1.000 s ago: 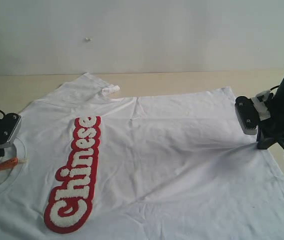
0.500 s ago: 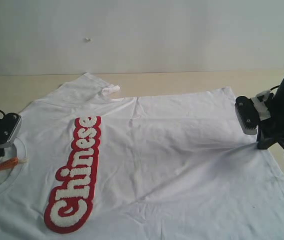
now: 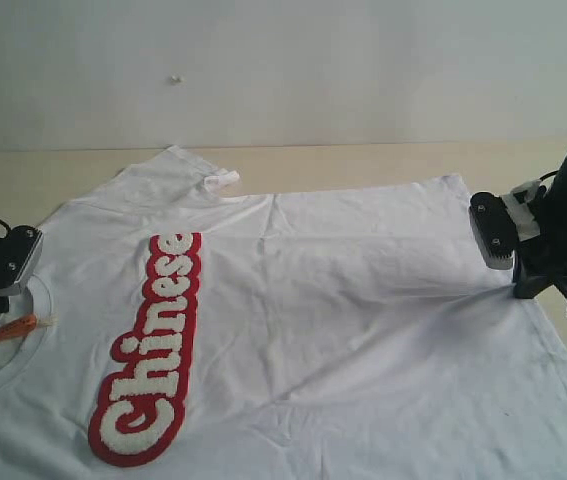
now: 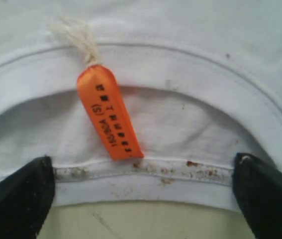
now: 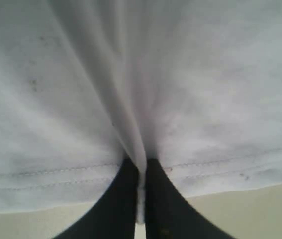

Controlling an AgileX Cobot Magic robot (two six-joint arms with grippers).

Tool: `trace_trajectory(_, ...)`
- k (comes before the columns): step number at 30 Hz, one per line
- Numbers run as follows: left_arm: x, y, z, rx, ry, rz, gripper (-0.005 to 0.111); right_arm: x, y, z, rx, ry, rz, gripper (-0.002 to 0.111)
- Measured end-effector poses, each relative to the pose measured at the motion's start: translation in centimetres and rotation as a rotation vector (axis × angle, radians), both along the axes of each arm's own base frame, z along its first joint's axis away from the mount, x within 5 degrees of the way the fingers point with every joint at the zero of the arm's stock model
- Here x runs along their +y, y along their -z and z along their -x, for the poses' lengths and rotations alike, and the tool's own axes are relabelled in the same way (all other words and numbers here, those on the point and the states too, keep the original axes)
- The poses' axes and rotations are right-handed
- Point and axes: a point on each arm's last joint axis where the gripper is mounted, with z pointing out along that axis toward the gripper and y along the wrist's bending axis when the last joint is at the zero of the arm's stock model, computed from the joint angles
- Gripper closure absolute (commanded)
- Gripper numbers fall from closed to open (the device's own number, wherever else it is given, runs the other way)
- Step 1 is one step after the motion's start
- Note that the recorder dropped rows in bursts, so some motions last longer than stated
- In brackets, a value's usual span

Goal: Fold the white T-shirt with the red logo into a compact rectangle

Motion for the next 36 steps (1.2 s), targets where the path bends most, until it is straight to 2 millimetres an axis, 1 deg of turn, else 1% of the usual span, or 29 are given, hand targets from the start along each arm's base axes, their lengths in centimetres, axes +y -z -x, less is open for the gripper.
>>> trace_trajectory(2, 0.02, 0.0, -0.03, -0.004, 0.002, -0.002, 0.047, 0.0, 0.0, 0.0, 0.0, 0.0, 0.0, 0.108)
trace_trajectory(4, 0.07, 0.0, -0.03, -0.003, 0.004, -0.008, 0.078, 0.0, 0.0, 0.0, 0.0, 0.0, 0.0, 0.108)
trace_trajectory(6, 0.15, 0.0, -0.03, -0.003, 0.012, -0.017, 0.106, 0.02, 0.0, -0.02, -0.002, 0.003, -0.003, 0.108)
trace_trajectory(36, 0.31, 0.01, -0.09, -0.01, 0.032, -0.036, 0.106, 0.07, 0.05, -0.06, -0.005, 0.01, -0.008, 0.108)
